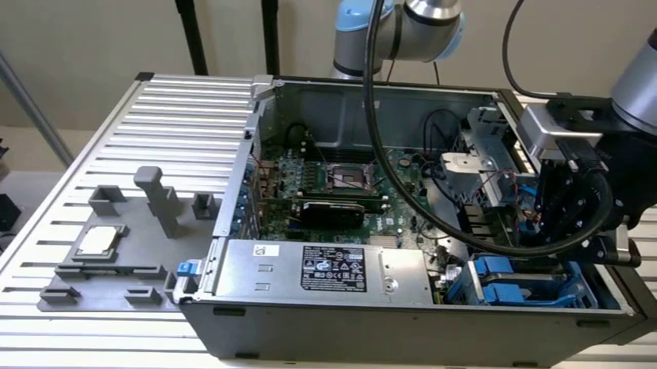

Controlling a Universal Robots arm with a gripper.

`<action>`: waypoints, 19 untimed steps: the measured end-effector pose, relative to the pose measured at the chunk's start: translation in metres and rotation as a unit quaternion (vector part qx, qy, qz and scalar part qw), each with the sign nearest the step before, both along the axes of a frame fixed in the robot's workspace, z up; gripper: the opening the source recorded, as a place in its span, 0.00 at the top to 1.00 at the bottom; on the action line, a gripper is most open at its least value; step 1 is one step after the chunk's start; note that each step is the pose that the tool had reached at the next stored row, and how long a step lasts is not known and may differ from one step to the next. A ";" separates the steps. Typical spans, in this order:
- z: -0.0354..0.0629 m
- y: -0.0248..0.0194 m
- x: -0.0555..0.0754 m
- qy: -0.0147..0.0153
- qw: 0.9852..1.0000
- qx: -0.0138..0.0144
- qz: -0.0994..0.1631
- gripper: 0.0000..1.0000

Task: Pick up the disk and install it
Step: 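Insert the first disk wire, then insert the second disk wire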

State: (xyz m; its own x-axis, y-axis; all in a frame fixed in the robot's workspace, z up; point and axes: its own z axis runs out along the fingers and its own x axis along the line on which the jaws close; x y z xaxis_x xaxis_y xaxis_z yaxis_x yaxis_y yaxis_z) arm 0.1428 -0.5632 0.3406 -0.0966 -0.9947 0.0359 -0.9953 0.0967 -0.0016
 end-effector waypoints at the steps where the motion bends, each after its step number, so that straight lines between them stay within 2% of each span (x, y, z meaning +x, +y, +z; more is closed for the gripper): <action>1: 0.0000 0.0000 0.000 0.000 1.000 0.000 0.000 1.00; 11: 0.0000 0.0003 -0.001 0.000 1.000 -0.003 0.000 1.00; 19: -0.0002 0.0003 -0.002 0.000 1.000 -0.004 0.000 1.00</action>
